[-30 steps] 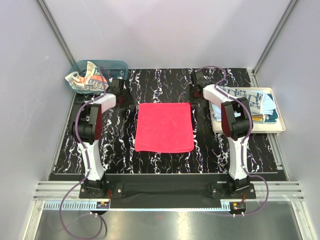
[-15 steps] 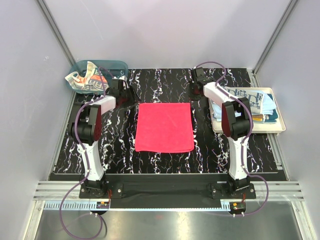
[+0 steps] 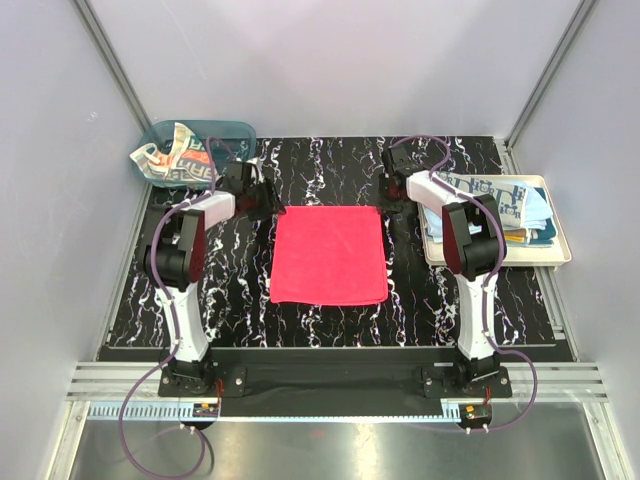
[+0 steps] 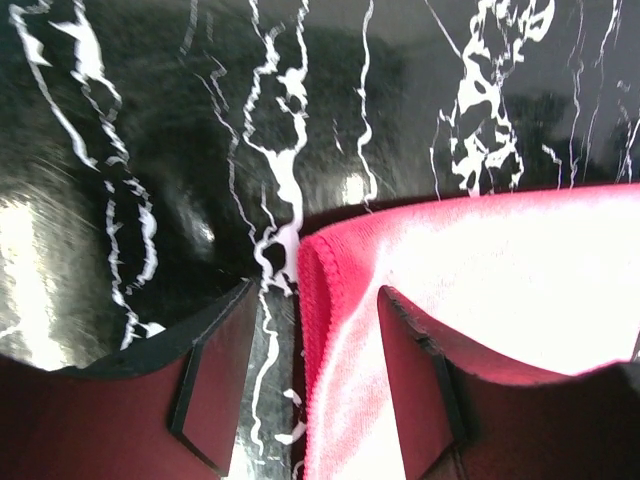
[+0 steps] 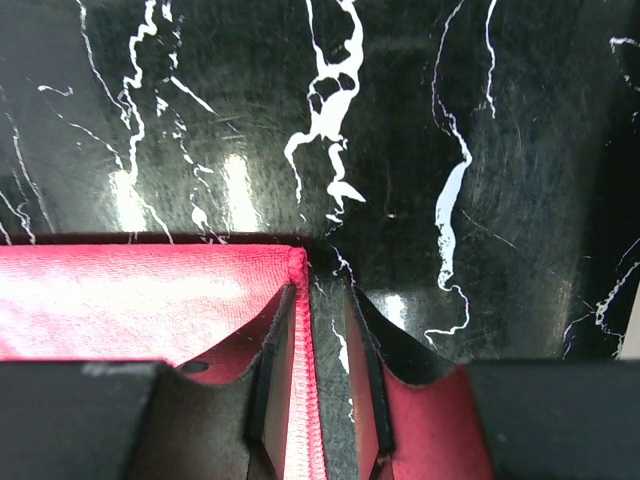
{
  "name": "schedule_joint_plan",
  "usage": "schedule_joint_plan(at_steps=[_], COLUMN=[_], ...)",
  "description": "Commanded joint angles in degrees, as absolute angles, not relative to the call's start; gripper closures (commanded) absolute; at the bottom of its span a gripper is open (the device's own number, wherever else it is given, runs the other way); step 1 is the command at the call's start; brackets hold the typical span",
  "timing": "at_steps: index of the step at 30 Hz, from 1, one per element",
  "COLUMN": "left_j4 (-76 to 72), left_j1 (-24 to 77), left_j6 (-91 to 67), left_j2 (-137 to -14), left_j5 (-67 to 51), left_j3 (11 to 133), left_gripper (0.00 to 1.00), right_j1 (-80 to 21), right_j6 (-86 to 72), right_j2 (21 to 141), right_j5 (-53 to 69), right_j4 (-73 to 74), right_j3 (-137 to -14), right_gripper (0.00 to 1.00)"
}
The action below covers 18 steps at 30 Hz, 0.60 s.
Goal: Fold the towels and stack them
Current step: Fold the towel
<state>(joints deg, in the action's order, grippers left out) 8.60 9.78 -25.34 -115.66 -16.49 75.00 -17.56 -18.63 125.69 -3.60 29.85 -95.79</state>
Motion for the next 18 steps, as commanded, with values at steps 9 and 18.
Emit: schedule_joint_plan(at_steps=[9, 18], left_j4=[15.73, 18.46], left_j1=[12.83, 13.36], left_j6=[-22.76, -23.73], left_j2=[-117.51, -119.62], left_j5=[-6.69, -1.67], left_j3=[81.74, 83.76], left_gripper=[0.45, 0.52], right_j1=[-17.23, -17.23], right_j6=[-19.25, -20.39], right_j2=[122.25, 123.92], right_j5=[-2.72, -0.09], right_j4=[28.30, 27.68], right_j3=[-95.36, -97.12], right_gripper=[0.67, 0.67])
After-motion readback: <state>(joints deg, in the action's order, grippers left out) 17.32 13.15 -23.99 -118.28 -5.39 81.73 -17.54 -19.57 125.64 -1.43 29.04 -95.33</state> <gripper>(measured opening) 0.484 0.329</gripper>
